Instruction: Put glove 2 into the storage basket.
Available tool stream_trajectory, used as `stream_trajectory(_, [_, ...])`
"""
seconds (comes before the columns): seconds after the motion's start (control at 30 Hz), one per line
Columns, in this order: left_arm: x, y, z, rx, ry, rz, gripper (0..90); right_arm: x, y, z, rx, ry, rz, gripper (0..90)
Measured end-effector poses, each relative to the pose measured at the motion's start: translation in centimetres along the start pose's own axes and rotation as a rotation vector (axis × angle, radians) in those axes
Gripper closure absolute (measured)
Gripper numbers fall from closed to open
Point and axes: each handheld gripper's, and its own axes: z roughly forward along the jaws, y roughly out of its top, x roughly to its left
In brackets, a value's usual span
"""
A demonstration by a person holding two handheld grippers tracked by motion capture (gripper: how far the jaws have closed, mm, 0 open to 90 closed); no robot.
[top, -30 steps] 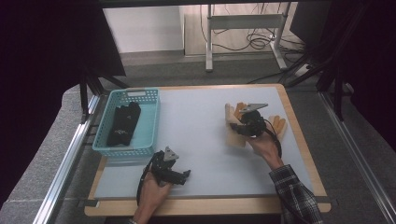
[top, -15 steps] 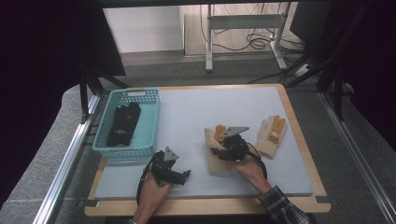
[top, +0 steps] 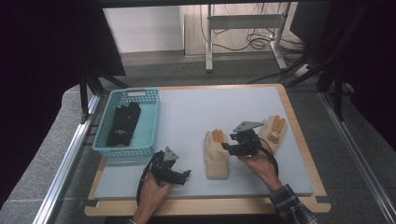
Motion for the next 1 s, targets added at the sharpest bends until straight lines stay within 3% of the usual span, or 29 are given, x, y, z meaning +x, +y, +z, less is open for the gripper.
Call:
stream_trajectory(0.23, [0.0,0.0,0.0,0.0,0.0,0.0,0.5,-3.9,-1.6,-2.2,0.001,-0.077,0.073,66.4])
stream_trajectory(0.6, [0.0,0.0,0.0,0.0,0.0,0.0,0.5,-9.6,-3.6,-6.4,-0.008,-0.221,0.179,71.2])
stream_trajectory(0.8, [0.0,0.0,0.0,0.0,0.0,0.0,0.5,-11.5,-5.0,-7.3,-0.006,-0.269,0.226,58.2])
stream_trajectory(1.0, [0.0,0.0,0.0,0.0,0.0,0.0,0.5,-12.4,-6.4,-6.4,0.004,-0.291,0.256,42.8])
